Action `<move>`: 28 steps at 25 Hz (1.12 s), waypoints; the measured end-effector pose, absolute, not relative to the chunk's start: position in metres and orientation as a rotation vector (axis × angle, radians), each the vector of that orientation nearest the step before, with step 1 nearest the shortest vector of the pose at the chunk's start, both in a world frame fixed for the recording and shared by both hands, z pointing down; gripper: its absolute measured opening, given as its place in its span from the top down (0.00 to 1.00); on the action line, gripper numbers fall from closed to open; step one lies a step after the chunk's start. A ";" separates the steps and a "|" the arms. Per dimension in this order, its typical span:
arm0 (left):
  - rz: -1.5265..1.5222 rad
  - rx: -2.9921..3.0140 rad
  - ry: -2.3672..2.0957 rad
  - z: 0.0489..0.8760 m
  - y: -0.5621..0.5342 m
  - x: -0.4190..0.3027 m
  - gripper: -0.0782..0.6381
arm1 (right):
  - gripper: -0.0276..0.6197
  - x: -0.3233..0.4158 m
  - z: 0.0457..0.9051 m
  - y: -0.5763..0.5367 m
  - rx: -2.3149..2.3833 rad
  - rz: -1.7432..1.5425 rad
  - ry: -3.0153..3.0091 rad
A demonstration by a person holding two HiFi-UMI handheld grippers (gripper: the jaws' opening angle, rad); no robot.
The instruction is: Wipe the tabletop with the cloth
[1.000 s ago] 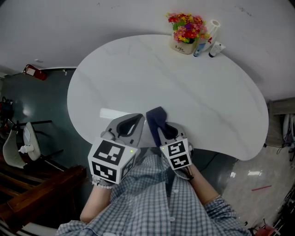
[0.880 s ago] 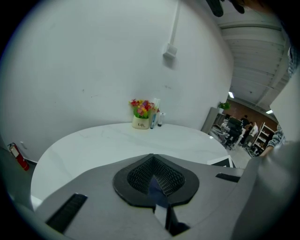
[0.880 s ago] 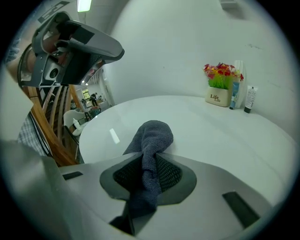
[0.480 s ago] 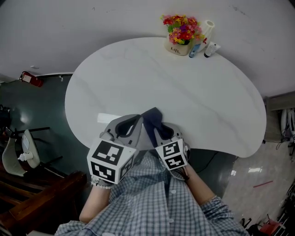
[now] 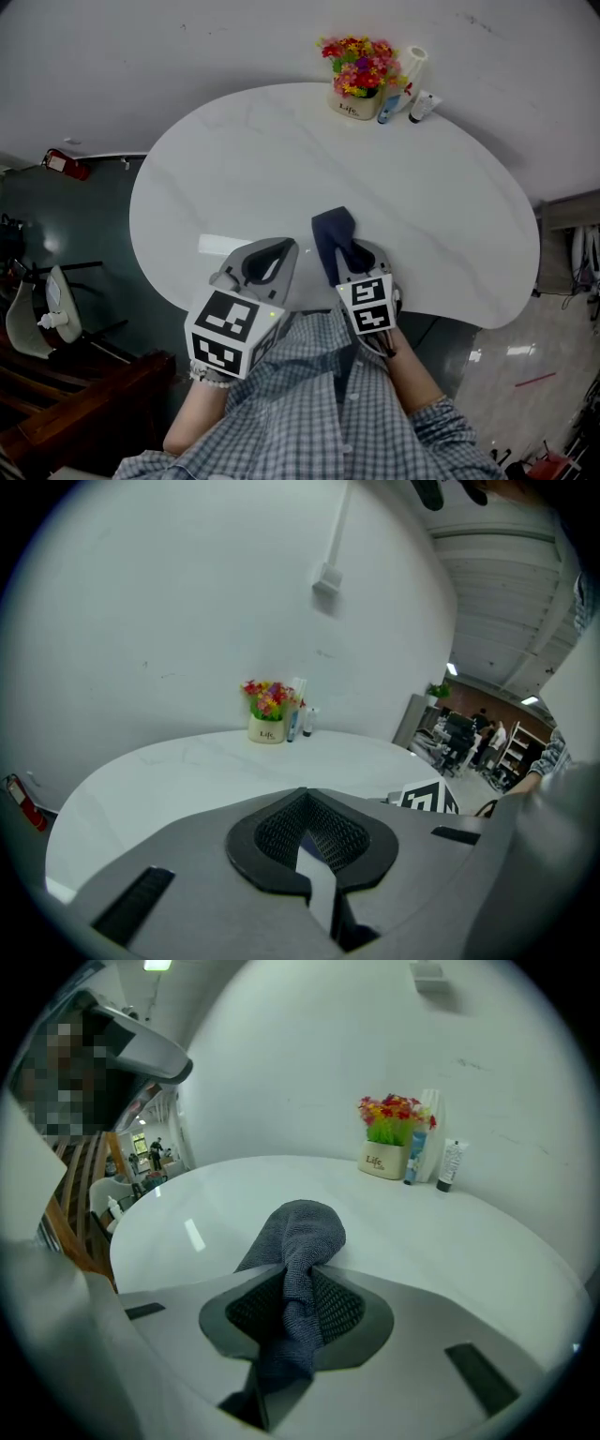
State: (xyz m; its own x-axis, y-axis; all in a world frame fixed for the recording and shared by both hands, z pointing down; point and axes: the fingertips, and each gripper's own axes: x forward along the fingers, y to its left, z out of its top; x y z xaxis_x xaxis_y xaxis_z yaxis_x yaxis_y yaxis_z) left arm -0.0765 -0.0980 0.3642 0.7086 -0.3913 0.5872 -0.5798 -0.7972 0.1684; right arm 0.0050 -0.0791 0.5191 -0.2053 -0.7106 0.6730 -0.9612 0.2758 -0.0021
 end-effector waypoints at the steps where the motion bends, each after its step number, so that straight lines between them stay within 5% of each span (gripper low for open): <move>1: 0.772 2.574 -0.757 0.364 -0.098 -0.073 0.89 | 0.84 0.016 0.519 -0.080 1.523 0.591 -1.974; 28: 0.791 2.541 -0.747 0.370 -0.099 -0.014 0.89 | 0.84 0.326 0.520 -0.033 2.207 0.825 -1.354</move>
